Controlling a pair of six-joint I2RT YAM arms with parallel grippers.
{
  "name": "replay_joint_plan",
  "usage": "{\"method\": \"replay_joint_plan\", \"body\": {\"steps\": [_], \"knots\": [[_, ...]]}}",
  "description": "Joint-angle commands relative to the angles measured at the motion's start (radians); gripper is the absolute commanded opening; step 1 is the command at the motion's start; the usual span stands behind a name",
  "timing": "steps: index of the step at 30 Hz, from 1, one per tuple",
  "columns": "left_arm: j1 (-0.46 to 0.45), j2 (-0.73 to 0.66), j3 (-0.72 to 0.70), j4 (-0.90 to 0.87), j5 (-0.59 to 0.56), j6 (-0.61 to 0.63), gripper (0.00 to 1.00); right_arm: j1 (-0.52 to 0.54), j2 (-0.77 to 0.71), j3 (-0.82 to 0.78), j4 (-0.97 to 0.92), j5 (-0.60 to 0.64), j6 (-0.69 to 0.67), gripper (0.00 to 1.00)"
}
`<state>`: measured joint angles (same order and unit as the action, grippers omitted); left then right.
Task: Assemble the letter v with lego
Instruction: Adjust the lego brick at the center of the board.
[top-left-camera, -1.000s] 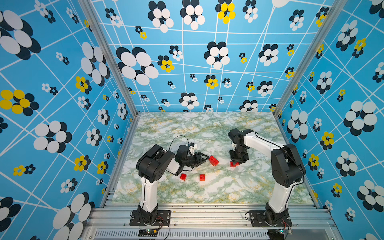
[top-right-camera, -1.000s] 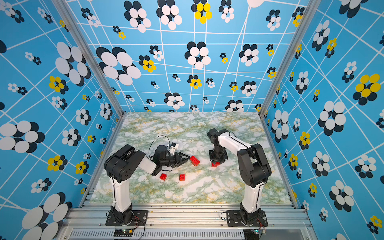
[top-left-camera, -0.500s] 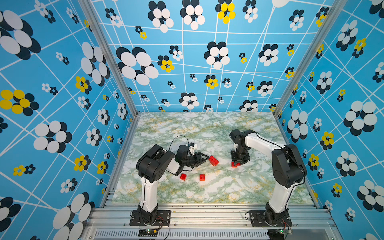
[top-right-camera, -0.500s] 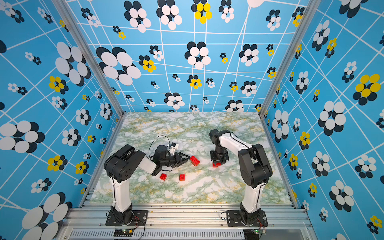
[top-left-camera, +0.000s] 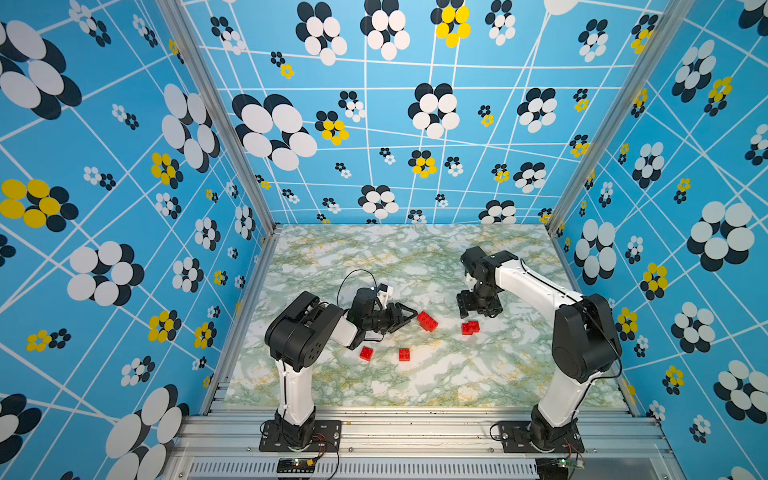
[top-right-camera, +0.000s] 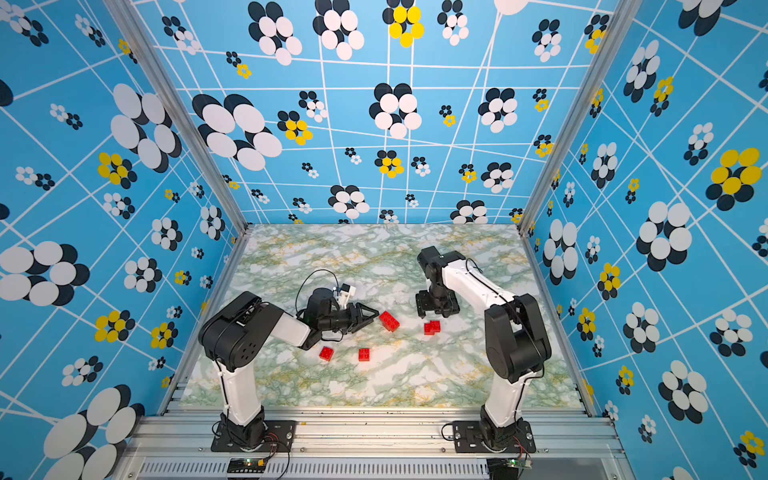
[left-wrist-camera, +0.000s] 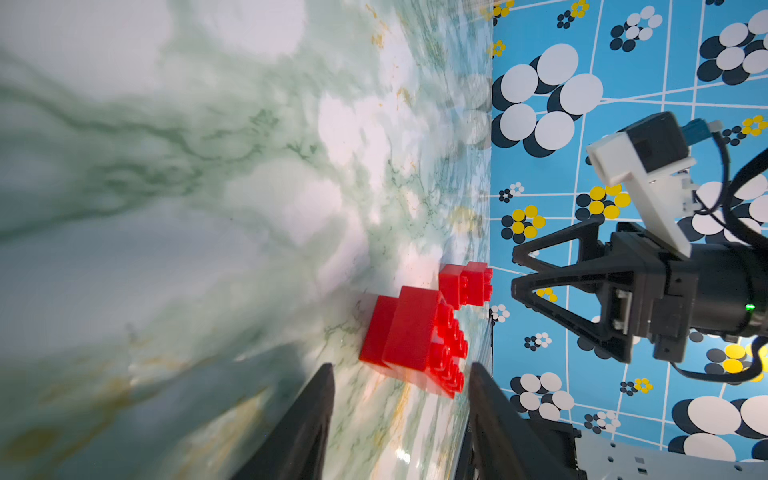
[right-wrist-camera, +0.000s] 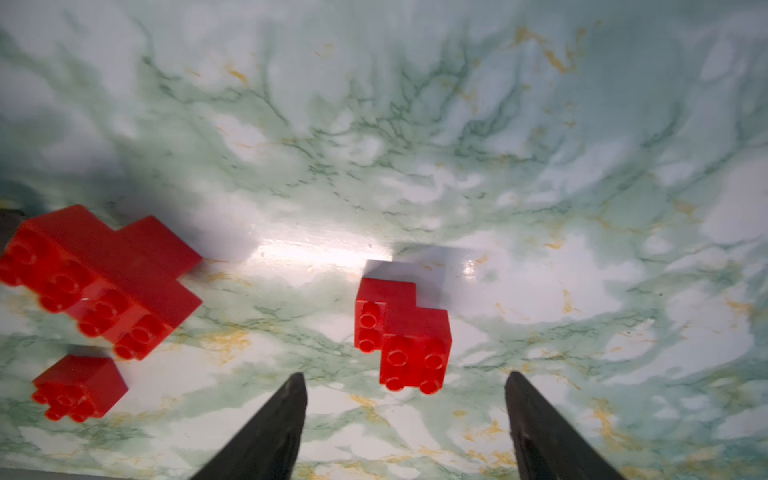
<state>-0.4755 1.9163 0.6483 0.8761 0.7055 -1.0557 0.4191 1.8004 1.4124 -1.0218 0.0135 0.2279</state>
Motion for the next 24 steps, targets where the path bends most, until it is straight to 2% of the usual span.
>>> {"method": "replay_joint_plan", "body": {"steps": [1,6,12,24], "knots": [[0.022,-0.057,0.011,-0.081,-0.008,0.049,0.53,0.078,-0.017,0.044,-0.024,0.034,-0.145,0.79],[0.064,-0.133,-0.003,-0.152,-0.008,0.071,0.54,0.180,0.022,0.057,0.021,-0.019,-0.218,0.79],[0.117,-0.214,-0.022,-0.272,-0.016,0.132,0.54,0.252,0.078,0.064,0.053,-0.017,-0.194,0.79],[0.126,-0.223,-0.027,-0.276,-0.011,0.129,0.54,0.288,0.161,0.094,0.063,0.037,-0.172,0.79]]}}
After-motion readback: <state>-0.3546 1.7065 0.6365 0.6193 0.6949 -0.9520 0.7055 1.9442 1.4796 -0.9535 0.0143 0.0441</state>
